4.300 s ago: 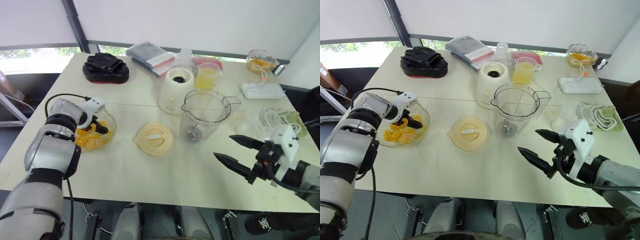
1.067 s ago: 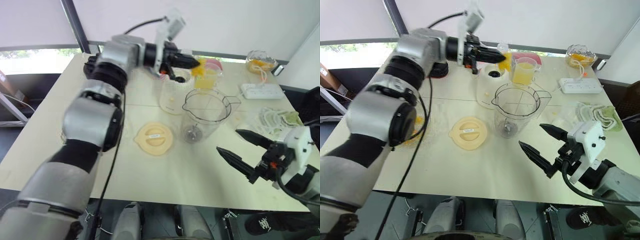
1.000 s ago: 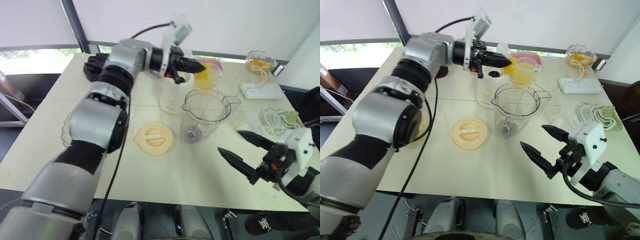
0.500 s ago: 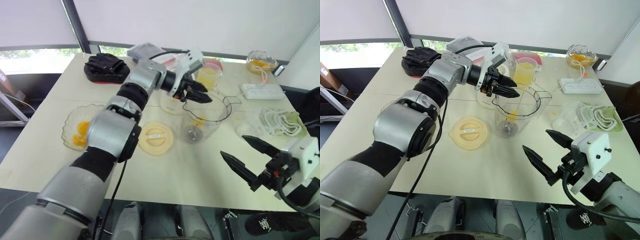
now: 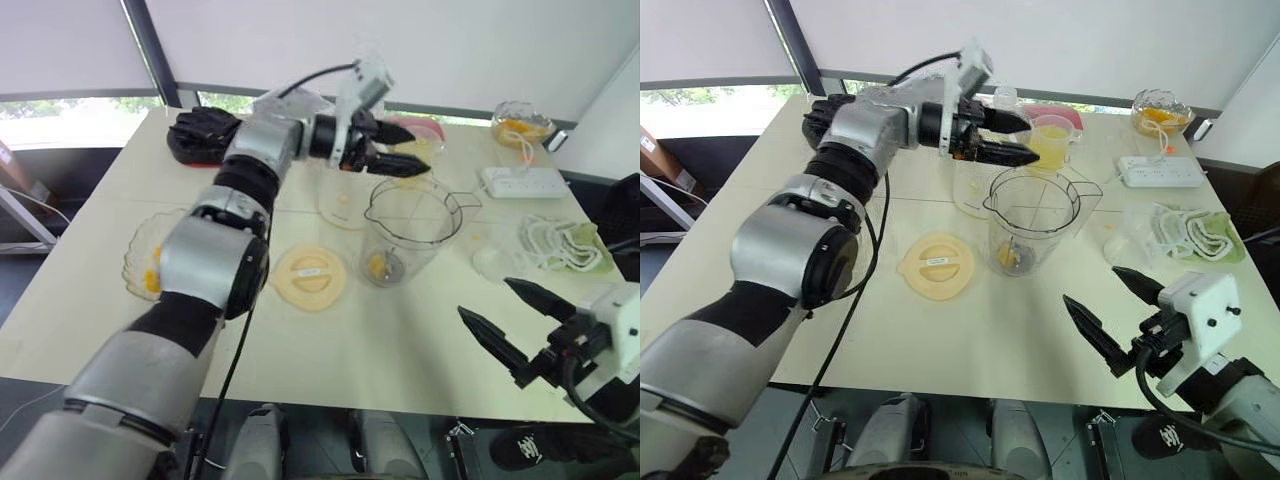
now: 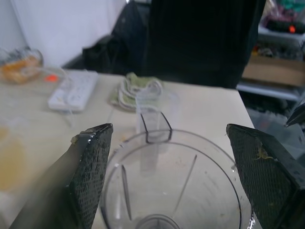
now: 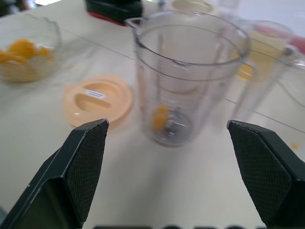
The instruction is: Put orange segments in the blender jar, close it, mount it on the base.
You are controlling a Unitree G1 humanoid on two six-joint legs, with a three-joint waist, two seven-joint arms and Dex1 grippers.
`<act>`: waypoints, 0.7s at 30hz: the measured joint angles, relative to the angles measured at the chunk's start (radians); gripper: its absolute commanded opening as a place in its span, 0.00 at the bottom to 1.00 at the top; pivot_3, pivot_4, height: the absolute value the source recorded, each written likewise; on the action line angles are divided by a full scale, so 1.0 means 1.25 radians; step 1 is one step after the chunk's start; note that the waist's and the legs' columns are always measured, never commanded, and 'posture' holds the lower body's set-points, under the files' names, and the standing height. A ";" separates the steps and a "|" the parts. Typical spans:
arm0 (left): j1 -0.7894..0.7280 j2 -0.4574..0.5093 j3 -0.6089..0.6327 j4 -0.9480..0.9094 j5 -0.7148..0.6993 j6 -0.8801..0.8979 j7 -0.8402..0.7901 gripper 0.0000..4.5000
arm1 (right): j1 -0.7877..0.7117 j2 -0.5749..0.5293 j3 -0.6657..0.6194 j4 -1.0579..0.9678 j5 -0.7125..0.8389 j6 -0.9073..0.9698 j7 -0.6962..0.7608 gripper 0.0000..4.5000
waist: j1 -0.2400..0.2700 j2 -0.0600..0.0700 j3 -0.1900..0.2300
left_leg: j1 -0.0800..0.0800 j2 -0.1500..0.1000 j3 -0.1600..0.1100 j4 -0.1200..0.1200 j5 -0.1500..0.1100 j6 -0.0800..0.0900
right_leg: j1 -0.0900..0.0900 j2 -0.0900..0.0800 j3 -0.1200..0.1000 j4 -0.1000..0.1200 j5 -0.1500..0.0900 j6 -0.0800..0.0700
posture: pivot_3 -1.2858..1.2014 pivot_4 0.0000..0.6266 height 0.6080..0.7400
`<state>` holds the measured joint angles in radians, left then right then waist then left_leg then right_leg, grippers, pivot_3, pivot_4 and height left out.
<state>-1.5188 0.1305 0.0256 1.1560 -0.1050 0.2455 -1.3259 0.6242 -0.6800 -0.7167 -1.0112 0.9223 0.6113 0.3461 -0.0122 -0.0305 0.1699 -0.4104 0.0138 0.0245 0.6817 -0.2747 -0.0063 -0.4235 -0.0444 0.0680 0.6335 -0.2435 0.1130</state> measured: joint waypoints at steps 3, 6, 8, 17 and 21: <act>0.070 0.039 0.001 -0.081 -0.021 0.038 -0.029 0.88 | 0.004 0.036 0.000 0.008 -0.031 -0.014 -0.017 0.94 | -0.001 0.001 -0.001 | 0.000 0.000 0.000 0.000 0.000 0.000 | 0.000 0.000 0.000 0.000 0.000 0.000 | 0.52 0.24 1.00; 0.181 0.059 -0.019 -0.211 -0.036 0.062 -0.068 0.88 | 0.017 0.071 0.001 0.032 -0.084 -0.037 -0.017 0.94 | 0.002 0.001 -0.001 | 0.000 0.001 0.000 0.000 0.000 0.000 | 0.000 0.000 0.000 0.000 0.000 0.000 | 0.52 0.24 1.00; 0.269 0.085 -0.056 -0.308 -0.035 0.063 -0.093 0.88 | 0.019 0.101 0.000 0.054 -0.116 -0.052 -0.024 0.94 | 0.002 0.001 -0.001 | 0.000 0.002 0.000 0.000 0.000 0.000 | 0.000 -0.001 0.000 0.000 0.000 0.000 | 0.52 0.24 1.00; 0.514 0.145 -0.158 -0.583 -0.040 0.040 -0.121 0.88 | -0.083 0.211 -0.008 0.284 -0.228 -0.140 -0.086 0.94 | 0.001 0.002 -0.001 | 0.001 0.002 0.001 0.000 0.000 0.000 | 0.001 -0.001 0.001 0.000 0.000 -0.001 | 0.52 0.24 1.00; 0.539 0.132 -0.165 -0.655 -0.067 0.073 -0.094 0.88 | -0.159 0.207 0.006 0.376 -0.280 -0.151 -0.104 0.94 | 0.000 0.005 -0.003 | 0.001 0.000 0.001 0.000 0.000 0.000 | 0.001 -0.001 0.001 0.000 0.000 -0.001 | 0.52 0.24 1.00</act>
<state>-0.8449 0.2953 -0.1810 0.3379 -0.1890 0.3369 -1.4430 0.4249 -0.4208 -0.7093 -0.5417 0.5724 0.4231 0.2165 -0.0122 -0.0247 0.1667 -0.4088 0.0144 0.0256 0.6822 -0.2747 -0.0063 -0.4221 -0.0453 0.0695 0.6338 -0.2435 0.1120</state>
